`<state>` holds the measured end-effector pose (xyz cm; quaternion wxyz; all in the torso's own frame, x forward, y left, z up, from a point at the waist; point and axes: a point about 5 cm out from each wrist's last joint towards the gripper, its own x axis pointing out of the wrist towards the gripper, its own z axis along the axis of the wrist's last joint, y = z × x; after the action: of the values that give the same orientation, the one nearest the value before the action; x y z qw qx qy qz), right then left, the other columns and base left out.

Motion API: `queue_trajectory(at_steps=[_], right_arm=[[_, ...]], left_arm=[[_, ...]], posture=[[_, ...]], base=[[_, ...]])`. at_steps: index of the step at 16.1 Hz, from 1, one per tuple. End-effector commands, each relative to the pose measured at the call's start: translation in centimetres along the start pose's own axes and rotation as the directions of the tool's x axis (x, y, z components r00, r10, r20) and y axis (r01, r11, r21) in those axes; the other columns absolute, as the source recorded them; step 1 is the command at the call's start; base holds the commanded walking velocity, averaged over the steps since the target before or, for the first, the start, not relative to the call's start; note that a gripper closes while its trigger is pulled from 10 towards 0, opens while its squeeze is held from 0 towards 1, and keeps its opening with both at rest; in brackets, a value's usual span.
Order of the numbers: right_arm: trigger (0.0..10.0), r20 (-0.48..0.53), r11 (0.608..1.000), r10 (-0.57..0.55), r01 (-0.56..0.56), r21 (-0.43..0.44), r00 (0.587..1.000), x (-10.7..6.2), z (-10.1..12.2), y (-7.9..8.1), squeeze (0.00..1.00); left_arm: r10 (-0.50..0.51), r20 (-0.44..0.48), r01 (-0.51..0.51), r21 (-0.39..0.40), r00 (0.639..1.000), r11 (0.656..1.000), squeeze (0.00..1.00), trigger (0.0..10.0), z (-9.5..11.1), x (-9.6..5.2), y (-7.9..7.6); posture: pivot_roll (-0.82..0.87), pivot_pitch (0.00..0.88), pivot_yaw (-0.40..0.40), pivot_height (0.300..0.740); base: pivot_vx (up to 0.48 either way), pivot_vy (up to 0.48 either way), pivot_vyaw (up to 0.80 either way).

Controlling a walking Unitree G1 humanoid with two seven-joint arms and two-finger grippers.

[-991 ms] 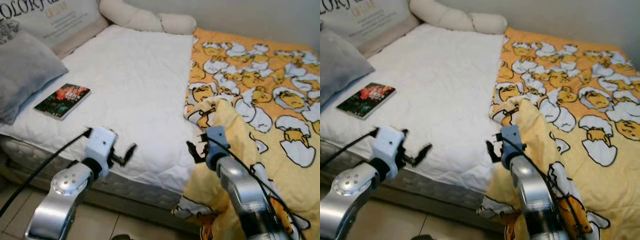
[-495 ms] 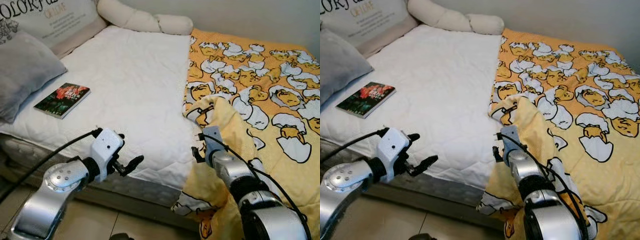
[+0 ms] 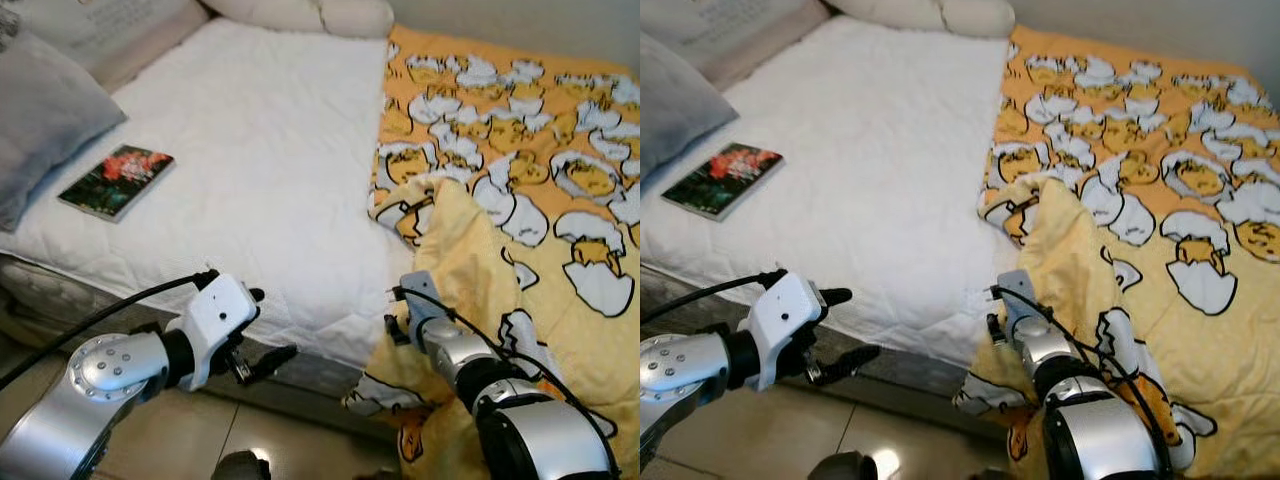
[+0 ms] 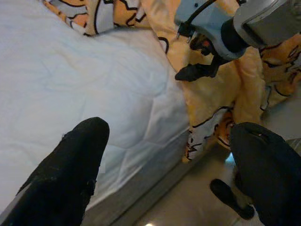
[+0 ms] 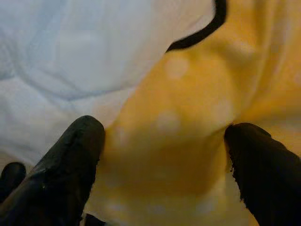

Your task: Clean up the room

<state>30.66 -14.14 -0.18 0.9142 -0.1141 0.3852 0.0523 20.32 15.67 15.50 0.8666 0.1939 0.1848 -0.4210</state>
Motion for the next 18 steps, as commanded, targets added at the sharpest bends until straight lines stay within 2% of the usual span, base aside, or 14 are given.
queue_trajectory(at_steps=[1, 3, 13, 18], right_arm=[[0.0, -0.007, 1.000, 0.000, 0.001, 0.018, 1.000, 0.0, -0.3, -0.1, 0.00], [0.0, -0.004, 0.995, 0.009, -0.009, 0.099, 1.000, 0.0, -0.3, -0.1, 0.00], [0.0, 0.053, 0.997, 0.027, -0.031, 0.076, 0.998, 0.0, 0.9, -1.0, 0.00], [0.0, 0.086, 0.982, 0.187, -0.187, 0.001, 0.979, -0.2, 0.8, -1.2, 0.00]], left_arm=[[-0.001, -0.001, 0.001, 0.004, 1.000, 1.000, 0.00, 10.0, 0.2, -0.4, -0.1], [0.003, -0.011, -0.003, -0.003, 1.000, 1.000, 0.00, 10.0, 0.3, -0.8, -0.2], [-0.025, 0.014, 0.026, -0.066, 1.000, 0.997, 0.00, 10.0, 0.4, -0.5, -0.5], [-0.011, 0.034, 0.014, -0.099, 0.999, 0.995, 0.00, 10.0, 0.2, 0.0, -0.4]], posture=[[0.20, 0.164, -0.063, 0.740], [0.20, 0.160, -0.071, 0.740], [0.14, 0.091, -0.059, 0.740], [0.10, 0.055, -0.043, 0.740]], base=[[0.000, 0.000, 0.00], [0.000, 0.000, 0.00], [0.000, 0.000, 0.00], [0.000, 0.000, 0.00]])
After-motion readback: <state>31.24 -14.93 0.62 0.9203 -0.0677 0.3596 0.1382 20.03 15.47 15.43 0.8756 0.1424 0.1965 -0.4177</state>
